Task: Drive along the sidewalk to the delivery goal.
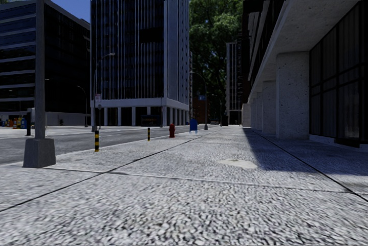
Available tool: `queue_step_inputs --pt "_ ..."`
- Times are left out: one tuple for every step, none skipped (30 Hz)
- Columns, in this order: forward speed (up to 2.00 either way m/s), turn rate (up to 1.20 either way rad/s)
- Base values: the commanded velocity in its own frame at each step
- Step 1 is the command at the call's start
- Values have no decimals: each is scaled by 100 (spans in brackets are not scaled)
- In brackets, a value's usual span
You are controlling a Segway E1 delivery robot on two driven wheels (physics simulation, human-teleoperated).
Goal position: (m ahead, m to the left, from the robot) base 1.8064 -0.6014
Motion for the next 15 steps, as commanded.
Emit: queue_step_inputs --pt "200 -40" --pt "200 -40" --pt "200 -40" --pt "200 -40" --pt "200 -41" --pt "200 -42" --pt "200 -48" --pt "198 -55" --pt "198 -55" --pt "179 -57" --pt "158 -57" --pt "152 -57" --pt "151 -57" --pt "151 -57" --pt "150 -57"
